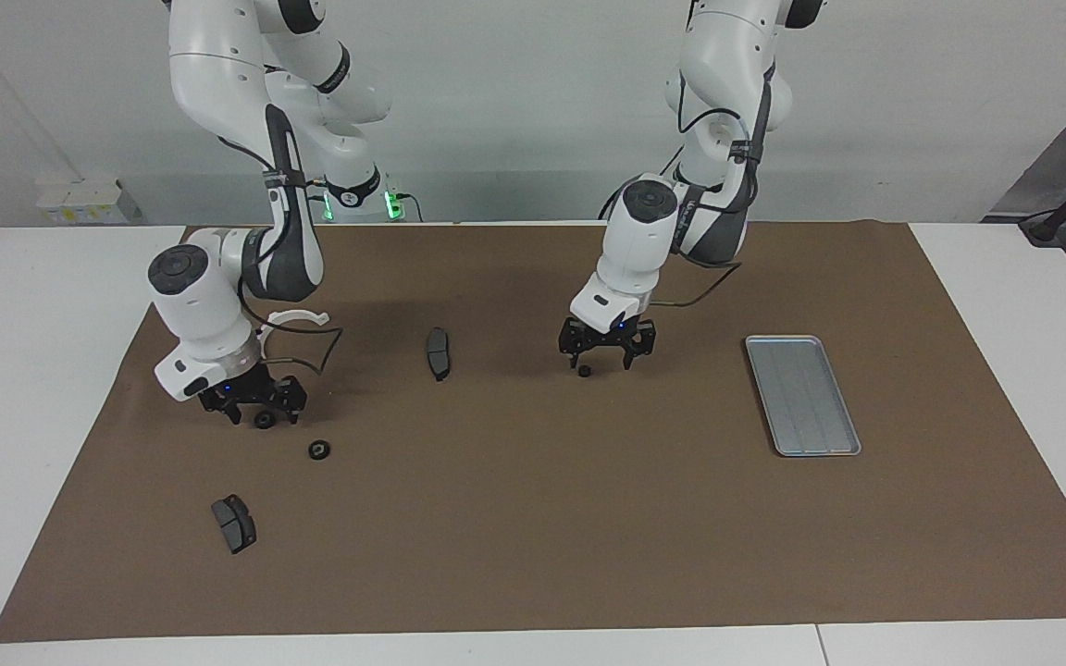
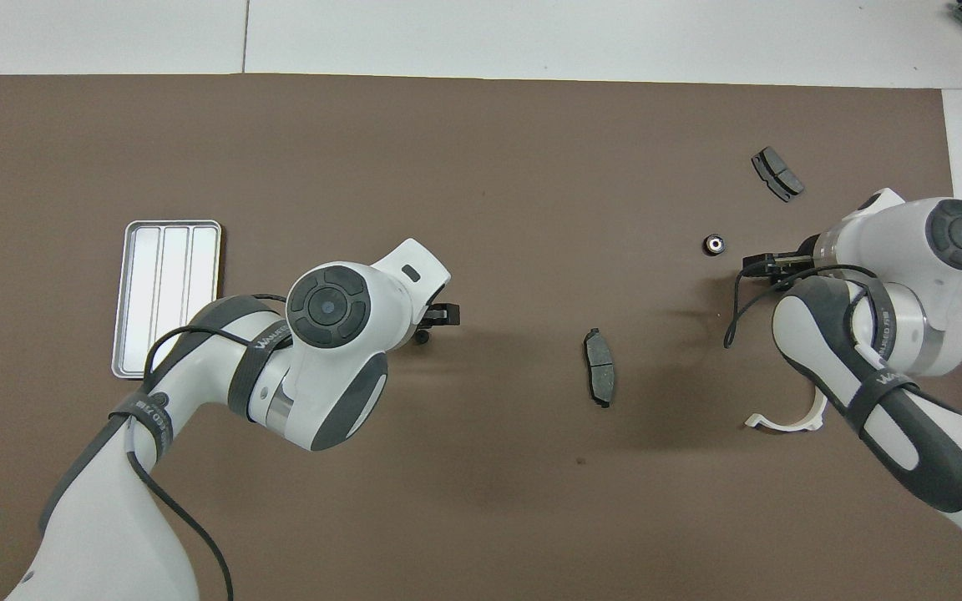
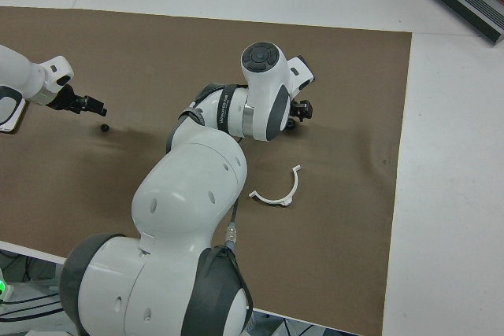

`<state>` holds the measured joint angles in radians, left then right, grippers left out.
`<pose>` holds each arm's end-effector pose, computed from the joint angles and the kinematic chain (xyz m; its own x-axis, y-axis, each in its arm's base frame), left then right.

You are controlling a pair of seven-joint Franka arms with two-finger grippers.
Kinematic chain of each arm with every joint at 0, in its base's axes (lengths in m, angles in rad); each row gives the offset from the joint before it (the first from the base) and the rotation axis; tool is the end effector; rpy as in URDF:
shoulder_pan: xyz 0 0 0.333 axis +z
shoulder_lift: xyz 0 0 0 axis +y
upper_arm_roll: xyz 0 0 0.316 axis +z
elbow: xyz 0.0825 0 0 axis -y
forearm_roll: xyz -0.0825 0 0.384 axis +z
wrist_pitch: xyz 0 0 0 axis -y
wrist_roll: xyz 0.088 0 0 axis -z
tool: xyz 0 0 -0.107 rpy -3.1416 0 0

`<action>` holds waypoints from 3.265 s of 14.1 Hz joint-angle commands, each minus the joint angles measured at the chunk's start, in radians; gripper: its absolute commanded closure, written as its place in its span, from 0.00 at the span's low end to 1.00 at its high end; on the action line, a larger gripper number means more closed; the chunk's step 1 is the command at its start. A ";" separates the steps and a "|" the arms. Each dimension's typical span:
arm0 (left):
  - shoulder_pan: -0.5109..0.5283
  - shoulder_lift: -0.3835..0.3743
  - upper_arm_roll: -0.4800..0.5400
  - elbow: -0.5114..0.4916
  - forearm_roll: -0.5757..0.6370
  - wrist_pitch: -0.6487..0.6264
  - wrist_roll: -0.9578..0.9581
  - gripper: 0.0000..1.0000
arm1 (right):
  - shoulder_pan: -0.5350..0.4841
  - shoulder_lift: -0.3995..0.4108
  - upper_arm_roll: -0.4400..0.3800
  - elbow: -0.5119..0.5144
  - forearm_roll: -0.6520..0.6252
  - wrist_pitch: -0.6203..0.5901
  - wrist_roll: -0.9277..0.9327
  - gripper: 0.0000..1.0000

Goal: Pick bearing gear from pile to tray

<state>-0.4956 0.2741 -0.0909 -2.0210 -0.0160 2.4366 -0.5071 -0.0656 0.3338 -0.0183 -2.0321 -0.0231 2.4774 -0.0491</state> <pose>0.5087 -0.3357 0.3294 0.9927 -0.0571 0.1061 -0.0678 -0.9926 0.1008 0.6065 -0.0506 0.2916 0.9938 -0.0144 0.1098 -0.0176 -0.9995 0.0276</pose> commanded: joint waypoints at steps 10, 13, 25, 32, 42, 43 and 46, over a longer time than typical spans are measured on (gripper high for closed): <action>-0.046 0.037 0.014 -0.031 0.033 0.041 -0.008 0.21 | -0.026 0.005 0.017 0.013 0.025 -0.046 -0.034 0.75; -0.044 0.037 0.014 -0.035 0.033 0.045 -0.008 0.37 | -0.025 -0.010 0.018 0.016 0.032 -0.063 -0.032 1.00; -0.031 0.040 0.016 0.011 0.031 -0.006 -0.011 0.87 | 0.142 -0.087 0.040 0.055 0.101 -0.098 0.207 1.00; 0.256 -0.081 0.017 0.130 0.022 -0.290 0.190 0.97 | 0.364 -0.058 0.040 0.087 0.088 -0.057 0.538 1.00; 0.626 -0.157 0.019 -0.097 0.004 -0.173 0.723 0.98 | 0.639 0.180 0.040 0.337 -0.080 -0.061 0.978 1.00; 0.628 -0.164 0.020 -0.137 0.004 -0.128 0.737 0.97 | 0.651 0.180 0.040 0.337 -0.083 -0.063 0.982 1.00; 0.631 -0.173 0.020 -0.168 0.004 -0.109 0.739 0.70 | 0.693 0.185 0.038 0.302 -0.086 -0.064 0.989 0.87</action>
<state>0.1257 0.1503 -0.0630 -2.1336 -0.0036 2.3011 0.2117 0.6147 0.5137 0.0237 -1.7275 -0.0838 2.4141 0.9107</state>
